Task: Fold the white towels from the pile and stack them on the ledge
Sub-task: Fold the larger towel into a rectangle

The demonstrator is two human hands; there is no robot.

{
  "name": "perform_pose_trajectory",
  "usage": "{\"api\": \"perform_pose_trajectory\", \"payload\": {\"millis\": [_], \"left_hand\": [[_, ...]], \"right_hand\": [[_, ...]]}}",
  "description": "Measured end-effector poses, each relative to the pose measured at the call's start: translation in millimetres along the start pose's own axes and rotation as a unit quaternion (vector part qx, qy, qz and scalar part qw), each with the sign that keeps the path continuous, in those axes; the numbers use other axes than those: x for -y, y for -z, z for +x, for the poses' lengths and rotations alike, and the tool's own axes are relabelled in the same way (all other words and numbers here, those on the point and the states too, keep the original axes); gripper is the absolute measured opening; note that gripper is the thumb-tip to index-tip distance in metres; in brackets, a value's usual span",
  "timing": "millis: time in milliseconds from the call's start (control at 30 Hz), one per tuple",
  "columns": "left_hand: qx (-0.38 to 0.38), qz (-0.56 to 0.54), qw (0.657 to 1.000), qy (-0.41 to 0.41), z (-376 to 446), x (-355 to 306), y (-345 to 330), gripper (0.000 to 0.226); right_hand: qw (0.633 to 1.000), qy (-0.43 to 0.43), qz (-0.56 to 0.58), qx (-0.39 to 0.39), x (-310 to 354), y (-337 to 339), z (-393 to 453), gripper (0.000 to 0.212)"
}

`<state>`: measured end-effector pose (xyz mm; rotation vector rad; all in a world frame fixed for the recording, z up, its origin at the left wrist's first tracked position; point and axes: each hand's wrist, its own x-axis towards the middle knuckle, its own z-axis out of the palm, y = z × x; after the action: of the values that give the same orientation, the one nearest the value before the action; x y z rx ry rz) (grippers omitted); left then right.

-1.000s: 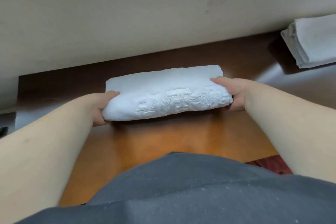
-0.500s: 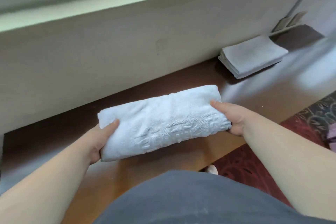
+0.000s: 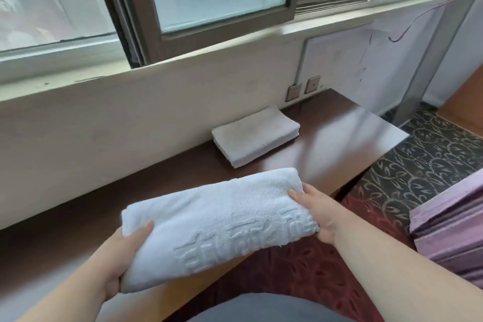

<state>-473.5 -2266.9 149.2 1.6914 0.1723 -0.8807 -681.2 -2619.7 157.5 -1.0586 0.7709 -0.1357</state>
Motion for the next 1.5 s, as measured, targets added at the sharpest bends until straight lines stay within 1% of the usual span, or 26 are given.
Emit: {"api": "perform_pose_trajectory", "payload": {"millis": [133, 233, 400, 533, 667, 733, 867, 1000, 1100, 1200, 1300, 1333, 1400, 1500], "left_hand": [[0.007, -0.019, 1.000, -0.004, -2, -9, -73, 0.026], [-0.005, -0.026, 1.000, -0.009, 3, -21, -104, 0.025], [-0.010, -0.028, 0.999, -0.028, 29, -54, -126, 0.024], [-0.021, -0.036, 0.999, -0.034, 69, -88, -140, 0.031], [-0.034, -0.047, 0.998, -0.036, 112, -122, -162, 0.025], [-0.050, -0.042, 0.997, -0.027, 135, -135, -174, 0.025], [-0.090, -0.039, 0.995, -0.007, 184, -154, -198, 0.042], [-0.153, -0.027, 0.988, 0.017, 225, -165, -220, 0.053], [-0.186, -0.008, 0.982, 0.026, 252, -169, -230, 0.060], [-0.216, 0.002, 0.976, 0.034, 277, -168, -236, 0.064], [-0.235, 0.038, 0.970, 0.056, 295, -157, -245, 0.066], [-0.238, 0.054, 0.967, 0.066, 298, -151, -247, 0.066], [-0.246, 0.090, 0.962, 0.075, 300, -136, -250, 0.065], [-0.257, 0.113, 0.958, 0.058, 303, -132, -253, 0.064]], "right_hand": [[1.000, 0.008, -0.009, -0.008, 32, 61, 6, 0.032], [1.000, 0.007, -0.018, 0.002, 52, 87, 22, 0.035], [0.999, 0.014, -0.039, 0.021, 86, 95, 67, 0.045], [0.997, 0.029, -0.066, 0.031, 121, 97, 115, 0.035], [0.995, 0.053, -0.083, 0.021, 155, 100, 162, 0.032], [0.993, 0.055, -0.099, 0.014, 166, 103, 187, 0.033], [0.991, 0.050, -0.125, 0.008, 192, 110, 246, 0.031], [0.983, 0.031, -0.174, 0.041, 225, 111, 319, 0.031], [0.977, 0.005, -0.202, 0.068, 244, 107, 377, 0.028], [0.969, -0.010, -0.233, 0.079, 244, 106, 426, 0.028], [0.963, -0.037, -0.256, 0.073, 224, 113, 456, 0.023], [0.959, -0.048, -0.268, 0.073, 215, 117, 461, 0.027], [0.946, -0.057, -0.310, 0.069, 201, 125, 467, 0.043], [0.932, -0.053, -0.357, 0.045, 194, 131, 469, 0.060]]}}
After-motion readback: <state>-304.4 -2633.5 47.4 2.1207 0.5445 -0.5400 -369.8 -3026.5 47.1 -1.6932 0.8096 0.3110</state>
